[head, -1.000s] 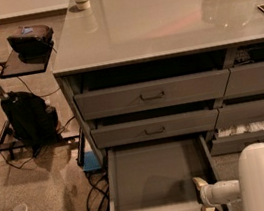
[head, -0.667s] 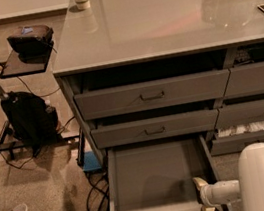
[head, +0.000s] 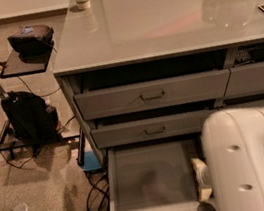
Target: Open bottom drawer
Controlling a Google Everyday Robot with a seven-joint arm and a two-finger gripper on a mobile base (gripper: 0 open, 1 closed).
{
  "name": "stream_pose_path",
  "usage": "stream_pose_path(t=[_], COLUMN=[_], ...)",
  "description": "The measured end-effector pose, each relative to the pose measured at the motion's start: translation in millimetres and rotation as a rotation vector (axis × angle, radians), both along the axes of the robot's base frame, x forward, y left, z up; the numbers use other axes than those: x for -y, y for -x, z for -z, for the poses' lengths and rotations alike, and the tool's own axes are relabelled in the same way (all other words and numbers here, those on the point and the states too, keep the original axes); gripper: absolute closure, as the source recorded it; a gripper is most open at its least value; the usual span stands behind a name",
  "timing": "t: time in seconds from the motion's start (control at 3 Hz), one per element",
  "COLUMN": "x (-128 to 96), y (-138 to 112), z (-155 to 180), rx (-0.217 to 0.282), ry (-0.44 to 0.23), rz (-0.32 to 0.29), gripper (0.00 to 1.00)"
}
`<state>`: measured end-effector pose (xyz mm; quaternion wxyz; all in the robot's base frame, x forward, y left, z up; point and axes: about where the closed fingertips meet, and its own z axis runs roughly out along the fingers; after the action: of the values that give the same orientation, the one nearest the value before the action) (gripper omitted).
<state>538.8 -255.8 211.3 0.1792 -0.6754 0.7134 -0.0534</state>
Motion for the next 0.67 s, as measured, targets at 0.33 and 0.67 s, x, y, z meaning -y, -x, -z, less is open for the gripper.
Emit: stream_pose_path(t=[0.33,0.67], x=[12.2,-24.8], y=[-58.4,-96.8], z=[-102.2,-197.7], rx=[0.161,0.347], ry=[0.092,0.107], rz=[0.079,0.104], gripper=[0.00,0.00])
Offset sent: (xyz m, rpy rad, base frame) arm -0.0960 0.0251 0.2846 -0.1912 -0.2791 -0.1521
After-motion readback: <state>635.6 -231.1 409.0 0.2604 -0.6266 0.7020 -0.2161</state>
